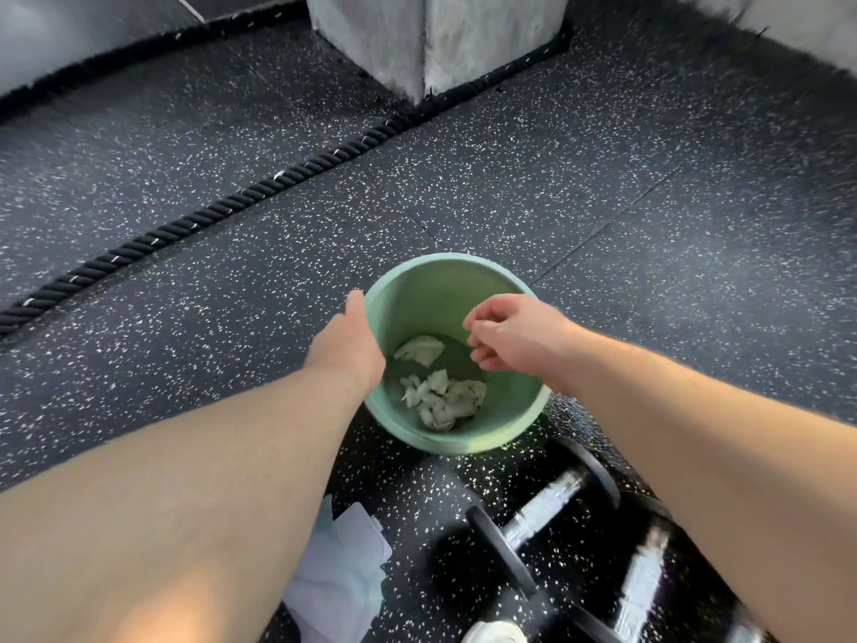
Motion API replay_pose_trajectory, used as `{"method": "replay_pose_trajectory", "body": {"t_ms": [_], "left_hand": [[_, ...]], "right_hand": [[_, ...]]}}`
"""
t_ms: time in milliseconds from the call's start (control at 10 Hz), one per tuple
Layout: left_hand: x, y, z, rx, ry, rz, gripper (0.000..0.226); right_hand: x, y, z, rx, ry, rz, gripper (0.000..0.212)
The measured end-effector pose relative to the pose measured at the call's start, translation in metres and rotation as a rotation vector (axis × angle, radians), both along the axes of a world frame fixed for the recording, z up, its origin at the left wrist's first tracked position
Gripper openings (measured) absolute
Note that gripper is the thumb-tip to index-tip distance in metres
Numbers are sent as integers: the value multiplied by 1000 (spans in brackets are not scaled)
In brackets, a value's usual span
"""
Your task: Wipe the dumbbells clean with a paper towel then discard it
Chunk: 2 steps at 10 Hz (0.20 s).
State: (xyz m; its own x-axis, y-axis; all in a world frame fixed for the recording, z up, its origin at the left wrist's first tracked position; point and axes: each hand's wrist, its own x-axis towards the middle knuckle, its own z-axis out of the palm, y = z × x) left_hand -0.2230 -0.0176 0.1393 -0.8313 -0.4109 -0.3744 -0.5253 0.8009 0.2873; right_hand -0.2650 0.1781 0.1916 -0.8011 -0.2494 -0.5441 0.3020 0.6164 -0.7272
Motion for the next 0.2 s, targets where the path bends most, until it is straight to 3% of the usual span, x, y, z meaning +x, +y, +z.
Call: {"method": "replay_pose_trajectory", "body": {"t_ms": [200], "left_hand": [[-8, 11, 1, -73, -107, 77, 84]], "right_hand": [[5, 36, 24, 69, 140, -2, 16]]}}
